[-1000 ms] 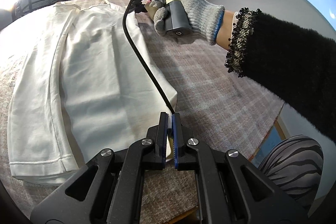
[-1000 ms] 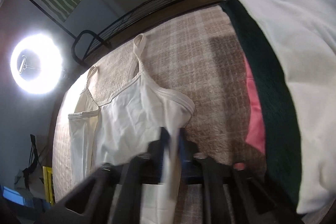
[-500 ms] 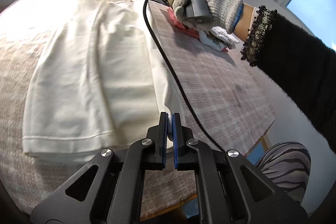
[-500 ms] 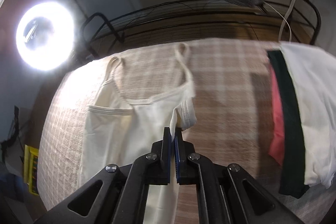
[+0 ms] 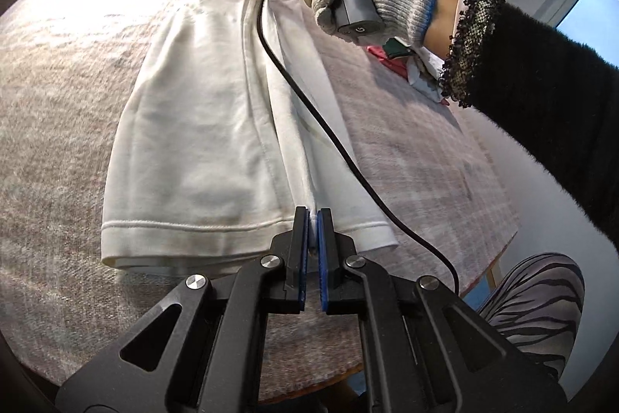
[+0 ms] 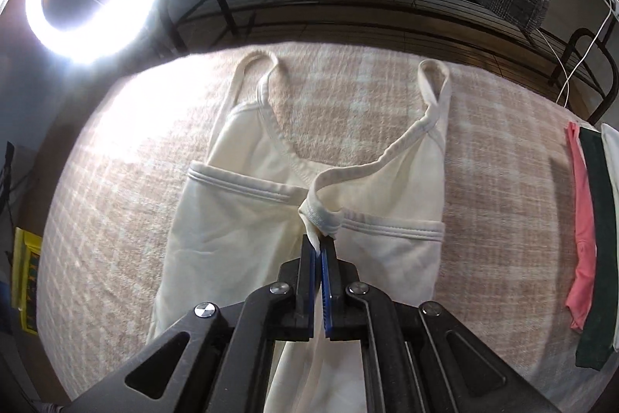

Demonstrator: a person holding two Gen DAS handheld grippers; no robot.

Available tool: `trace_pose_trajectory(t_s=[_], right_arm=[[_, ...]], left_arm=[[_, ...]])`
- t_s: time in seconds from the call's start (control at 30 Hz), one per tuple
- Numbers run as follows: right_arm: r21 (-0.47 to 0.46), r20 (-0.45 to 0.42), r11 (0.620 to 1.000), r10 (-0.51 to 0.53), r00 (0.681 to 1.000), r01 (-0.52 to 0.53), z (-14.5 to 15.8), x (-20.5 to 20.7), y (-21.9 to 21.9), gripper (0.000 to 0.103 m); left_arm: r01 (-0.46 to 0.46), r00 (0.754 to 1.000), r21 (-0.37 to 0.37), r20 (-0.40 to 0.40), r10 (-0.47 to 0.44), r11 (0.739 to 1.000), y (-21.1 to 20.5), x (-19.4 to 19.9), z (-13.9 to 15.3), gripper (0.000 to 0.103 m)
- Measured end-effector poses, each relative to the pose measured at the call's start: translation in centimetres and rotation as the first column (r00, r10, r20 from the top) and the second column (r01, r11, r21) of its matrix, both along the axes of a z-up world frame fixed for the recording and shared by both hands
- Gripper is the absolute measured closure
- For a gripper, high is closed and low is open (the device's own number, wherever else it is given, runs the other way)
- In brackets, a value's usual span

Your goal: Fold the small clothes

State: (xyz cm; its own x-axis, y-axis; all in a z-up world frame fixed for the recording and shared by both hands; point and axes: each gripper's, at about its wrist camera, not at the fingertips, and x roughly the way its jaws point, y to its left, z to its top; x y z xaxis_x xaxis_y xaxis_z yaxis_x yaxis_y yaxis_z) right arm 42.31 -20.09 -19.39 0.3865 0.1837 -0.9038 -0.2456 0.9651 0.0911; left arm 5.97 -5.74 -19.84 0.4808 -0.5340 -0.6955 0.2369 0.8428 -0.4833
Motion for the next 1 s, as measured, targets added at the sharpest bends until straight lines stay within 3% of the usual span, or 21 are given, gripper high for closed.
trace_pose_trajectory(t_s=[0.1,0.2,0.23,0.27,0.3,0.47,0.57,0.7,0.73,0.9,1.0], right_arm=[[-0.024,-0.006,1.000,0.005,1.000,-0.005,-0.8,0.1,0.6,0.103],[-0.009,-0.023,1.000,0.016,1.000,-0.016,-1.3,0.1,0.7,0.094],[0.004,-0.029,1.000,0.017,0.999,-0.017,-1.3,0.1,0.6,0.088],[0.021,-0.032,1.000,0.015,0.999,-0.015,-1.1,0.0,0.3,0.073],[0.047,-0.026,0.999,0.014,1.000,-0.013,-0.7,-0.2,-0.1,0.068],[0.153,-0.002,0.988,-0.002,1.000,0.003,2.5,-2.8,-3.1,0.068],[0.227,0.019,0.974,-0.021,1.000,0.016,5.1,-6.1,-5.6,0.068],[0.273,0.033,0.962,-0.038,0.999,0.028,7.1,-12.5,-8.7,0.066],[0.283,0.032,0.959,-0.038,0.999,0.027,7.1,-14.2,-9.4,0.065],[0.343,-0.055,0.938,-0.031,0.998,0.048,4.7,-23.0,-11.4,0.063],[0.377,-0.118,0.924,-0.021,0.993,0.064,2.3,-26.7,-11.8,0.056]], left_arm=[[0.015,1.000,0.006,-0.004,-0.015,1.000,0.0,0.0,-0.2,0.101],[0.040,0.999,0.019,-0.013,-0.039,0.999,-0.3,0.1,0.0,0.101],[0.046,0.999,0.014,-0.015,-0.046,0.999,-0.3,0.1,0.2,0.101],[0.050,0.999,0.010,-0.014,-0.050,0.999,-0.3,0.0,0.3,0.101],[0.058,0.998,0.014,-0.011,-0.058,0.998,-0.4,-0.2,0.4,0.101],[0.101,0.995,0.056,-0.003,-0.101,0.993,0.6,-1.5,1.2,0.100],[0.083,0.997,0.068,0.000,-0.083,0.994,2.5,-2.5,1.9,0.096],[0.013,1.000,0.058,0.009,-0.014,0.998,6.1,-3.3,3.1,0.070],[-0.006,1.000,0.060,0.016,0.005,0.998,7.0,-3.3,3.5,0.067],[-0.098,0.995,0.045,-0.005,0.098,0.994,10.8,-2.5,3.6,0.065],[-0.118,0.989,-0.002,-0.085,0.117,0.993,12.0,-1.0,2.6,0.065]])
